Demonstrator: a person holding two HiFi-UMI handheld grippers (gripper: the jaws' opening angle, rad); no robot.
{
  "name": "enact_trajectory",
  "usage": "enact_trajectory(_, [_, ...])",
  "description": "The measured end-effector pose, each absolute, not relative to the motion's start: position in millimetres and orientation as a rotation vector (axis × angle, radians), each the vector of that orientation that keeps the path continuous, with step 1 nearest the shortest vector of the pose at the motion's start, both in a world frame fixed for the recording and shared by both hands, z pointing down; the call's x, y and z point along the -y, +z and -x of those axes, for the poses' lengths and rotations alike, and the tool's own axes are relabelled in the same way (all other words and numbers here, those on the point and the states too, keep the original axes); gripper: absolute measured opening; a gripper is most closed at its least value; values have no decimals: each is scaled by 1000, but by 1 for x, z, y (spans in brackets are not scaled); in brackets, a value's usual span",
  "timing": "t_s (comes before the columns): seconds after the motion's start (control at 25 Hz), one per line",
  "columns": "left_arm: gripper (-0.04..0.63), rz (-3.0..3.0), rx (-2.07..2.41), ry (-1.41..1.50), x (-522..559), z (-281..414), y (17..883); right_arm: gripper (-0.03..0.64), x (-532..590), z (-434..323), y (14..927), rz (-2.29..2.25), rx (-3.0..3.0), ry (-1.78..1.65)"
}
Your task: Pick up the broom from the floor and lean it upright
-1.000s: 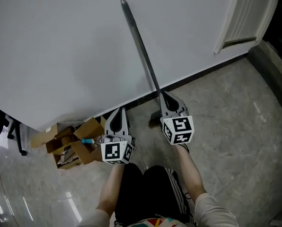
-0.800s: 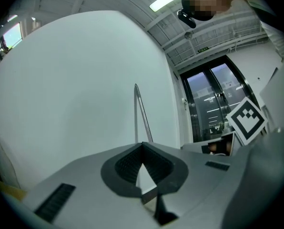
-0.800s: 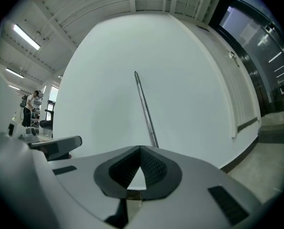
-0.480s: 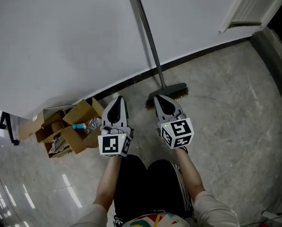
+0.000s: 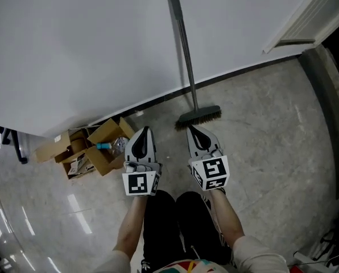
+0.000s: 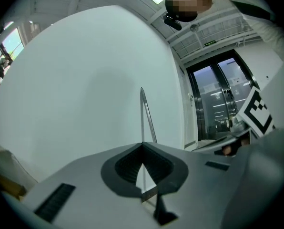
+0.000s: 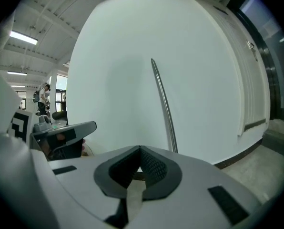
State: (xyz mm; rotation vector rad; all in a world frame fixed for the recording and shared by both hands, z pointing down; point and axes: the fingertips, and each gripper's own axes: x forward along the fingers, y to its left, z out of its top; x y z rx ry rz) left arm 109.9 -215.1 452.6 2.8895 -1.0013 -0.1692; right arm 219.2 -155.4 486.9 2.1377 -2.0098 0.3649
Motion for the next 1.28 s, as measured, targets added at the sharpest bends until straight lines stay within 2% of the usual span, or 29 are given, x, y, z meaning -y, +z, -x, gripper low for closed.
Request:
enact_trajectory(0.28, [44, -2815, 1063, -92, 168, -74, 220, 12, 115, -166, 259, -2016, 2076, 503])
enact_trajectory(0.48, [44, -2787, 1117, -112, 138, -57, 23, 12, 91, -129, 79, -1849, 2080, 424])
enact_trajectory(0.68, [44, -2847, 1089, -215, 95, -56, -110, 14, 50, -129, -45, -1924, 2117, 456])
enact_trajectory(0.8, [43, -2933, 1059, -232, 76, -60, -143, 14, 29, -126, -70, -1978, 2156, 493])
enact_trajectory(0.92, [43, -2978, 1043, -253, 63, -62, -159, 14, 17, -126, -85, -1994, 2151, 392])
enact_trajectory(1.28, [44, -2976, 1000, -234, 49, -64, -151, 12, 1, -135, -96, -2049, 2102, 258])
